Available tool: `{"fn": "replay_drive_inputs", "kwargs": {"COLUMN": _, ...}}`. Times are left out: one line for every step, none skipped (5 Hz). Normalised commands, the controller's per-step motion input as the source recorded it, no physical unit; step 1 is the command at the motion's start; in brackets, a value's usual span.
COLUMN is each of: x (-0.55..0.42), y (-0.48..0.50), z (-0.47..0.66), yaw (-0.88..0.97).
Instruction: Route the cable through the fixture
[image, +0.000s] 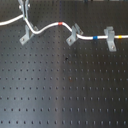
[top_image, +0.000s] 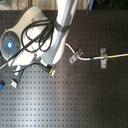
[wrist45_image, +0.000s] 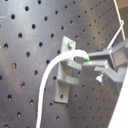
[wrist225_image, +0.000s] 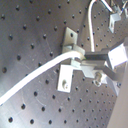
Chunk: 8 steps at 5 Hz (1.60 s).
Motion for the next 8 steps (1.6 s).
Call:
{"fn": "replay_drive_inputs", "kwargs": {"x": -0.273, "y": -0.247, "z": 0.07, "yaw": -0.38}}
{"fn": "replay_drive_inputs", "kwargs": {"x": -0.224, "y": -0.153, "z": 0.07, "yaw": -0.36}}
{"fn": "replay_drive_inputs", "kwargs": {"x": 0.0, "y": 0.0, "z": 0.01, "yaw": 0.01}}
{"fn": "replay_drive_inputs", "kwargs": {"x": -0.005, "y": 0.013, "z": 0.08, "yaw": 0.32}}
{"fn": "replay_drive_inputs", "kwargs": {"x": -0.036, "y": -0.014, "z": 0.02, "yaw": 0.0}}
{"fn": "replay_drive_inputs", "kwargs": {"x": -0.105, "y": -0.011, "z": 0.16, "yaw": 0.36}}
{"fn": "replay_drive_inputs", "kwargs": {"x": 0.012, "y": 0.003, "z": 0.0, "yaw": 0.0}}
{"fn": "replay_drive_inputs", "kwargs": {"x": 0.074, "y": 0.042, "z": 0.09, "yaw": 0.35}}
